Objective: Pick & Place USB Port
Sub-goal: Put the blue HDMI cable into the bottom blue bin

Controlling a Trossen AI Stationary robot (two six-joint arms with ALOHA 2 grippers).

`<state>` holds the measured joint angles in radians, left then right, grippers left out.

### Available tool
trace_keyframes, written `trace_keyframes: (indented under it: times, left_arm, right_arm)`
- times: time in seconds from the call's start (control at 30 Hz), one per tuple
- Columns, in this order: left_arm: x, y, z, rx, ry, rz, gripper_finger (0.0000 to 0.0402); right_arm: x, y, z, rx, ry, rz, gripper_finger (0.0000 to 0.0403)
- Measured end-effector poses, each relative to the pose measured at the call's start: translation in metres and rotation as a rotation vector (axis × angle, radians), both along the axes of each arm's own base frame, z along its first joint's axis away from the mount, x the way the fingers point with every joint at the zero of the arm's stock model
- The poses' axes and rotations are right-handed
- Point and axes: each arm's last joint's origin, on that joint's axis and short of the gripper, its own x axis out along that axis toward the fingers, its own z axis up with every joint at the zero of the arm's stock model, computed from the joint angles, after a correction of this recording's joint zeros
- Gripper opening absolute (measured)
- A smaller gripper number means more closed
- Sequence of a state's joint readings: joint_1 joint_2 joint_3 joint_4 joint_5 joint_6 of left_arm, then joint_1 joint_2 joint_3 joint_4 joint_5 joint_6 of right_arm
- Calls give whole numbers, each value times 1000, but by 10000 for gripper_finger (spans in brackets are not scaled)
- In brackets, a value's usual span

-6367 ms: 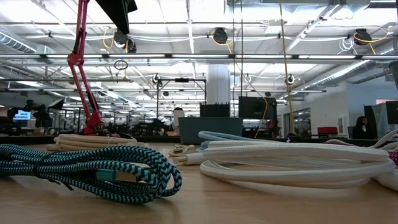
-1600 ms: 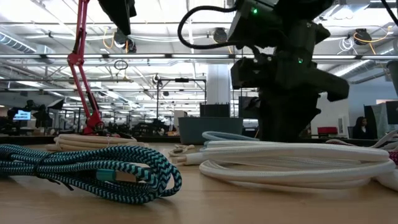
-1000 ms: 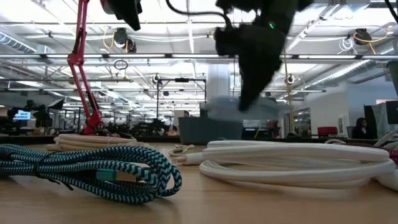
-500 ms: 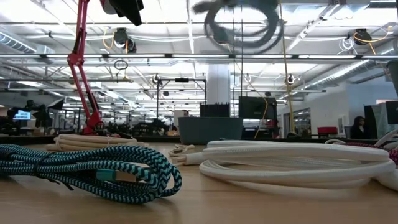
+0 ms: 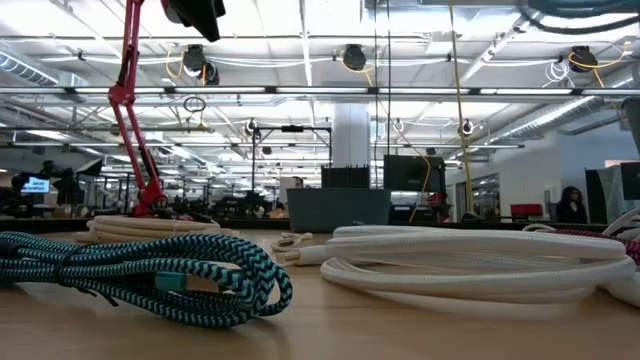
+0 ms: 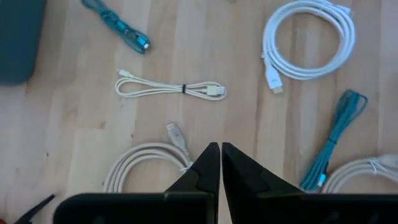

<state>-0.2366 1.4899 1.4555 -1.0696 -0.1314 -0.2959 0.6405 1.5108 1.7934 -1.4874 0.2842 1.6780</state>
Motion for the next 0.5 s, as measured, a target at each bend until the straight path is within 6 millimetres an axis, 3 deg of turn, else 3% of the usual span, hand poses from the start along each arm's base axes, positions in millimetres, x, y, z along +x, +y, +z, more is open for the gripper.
trace_keyframes:
  times: [0.3,0.5]
  left_arm:
    - [-5,-15,-1,42,27,-225,19]
    - [-9,-22,-2,66,41,-283,19]
  right_arm:
    - [-24,60,-53,94,272,-259,30]
    - [-9,79,-78,105,353,-277,30]
